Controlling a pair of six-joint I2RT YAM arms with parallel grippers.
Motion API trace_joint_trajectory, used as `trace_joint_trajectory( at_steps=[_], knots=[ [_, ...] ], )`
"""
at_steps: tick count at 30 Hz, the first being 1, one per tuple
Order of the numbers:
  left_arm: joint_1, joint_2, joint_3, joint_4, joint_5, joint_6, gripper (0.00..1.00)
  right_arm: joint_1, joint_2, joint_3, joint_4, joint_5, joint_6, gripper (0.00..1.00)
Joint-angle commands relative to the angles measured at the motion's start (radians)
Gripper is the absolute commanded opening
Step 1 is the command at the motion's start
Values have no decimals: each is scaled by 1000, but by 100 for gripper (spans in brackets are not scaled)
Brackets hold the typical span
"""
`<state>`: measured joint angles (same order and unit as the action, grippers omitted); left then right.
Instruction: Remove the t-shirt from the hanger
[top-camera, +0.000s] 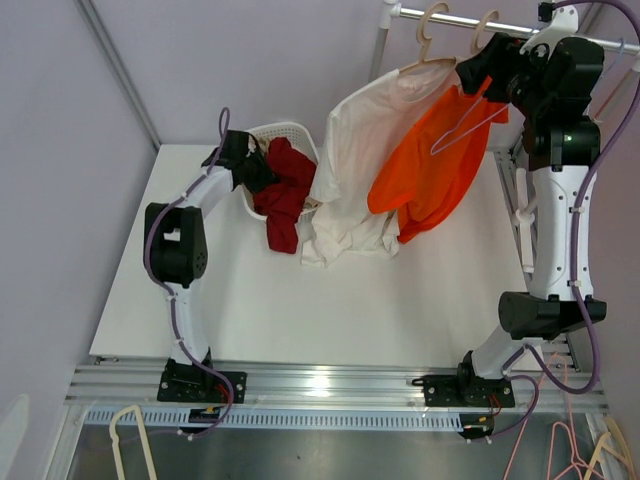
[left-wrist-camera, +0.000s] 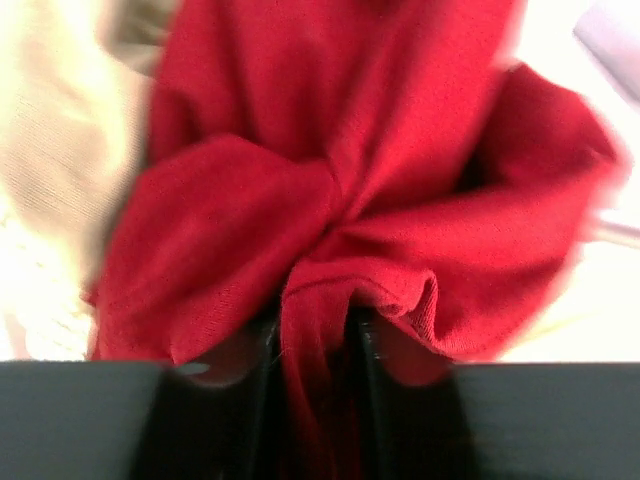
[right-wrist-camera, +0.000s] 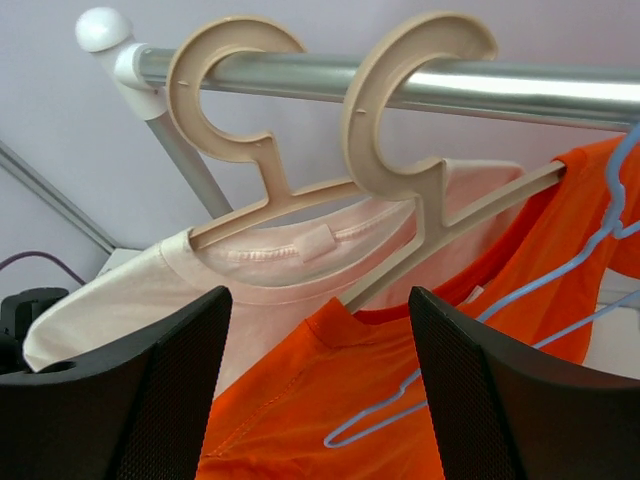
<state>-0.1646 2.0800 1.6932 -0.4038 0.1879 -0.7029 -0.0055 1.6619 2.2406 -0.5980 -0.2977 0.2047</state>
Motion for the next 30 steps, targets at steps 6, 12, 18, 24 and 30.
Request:
trace_joint_trajectory(
  at_steps=[6,12,18,24,30],
  knots=[
    [14,-105,-87,62,52,2,85,44,70,131,-57,78,-21,76],
    [-30,-352,-105,51,-99,112,91,79,108,166,-83,150,-11,75],
    [-171,-627,-205,204,-228,290,100,121,136,168,-121,296,-11,75],
    [-251,-822,-315,449,-62,396,99,139,165,197,-138,433,5,75],
    [-349,-851,-409,614,142,574,99,147,190,214,-129,503,27,74]
  ],
)
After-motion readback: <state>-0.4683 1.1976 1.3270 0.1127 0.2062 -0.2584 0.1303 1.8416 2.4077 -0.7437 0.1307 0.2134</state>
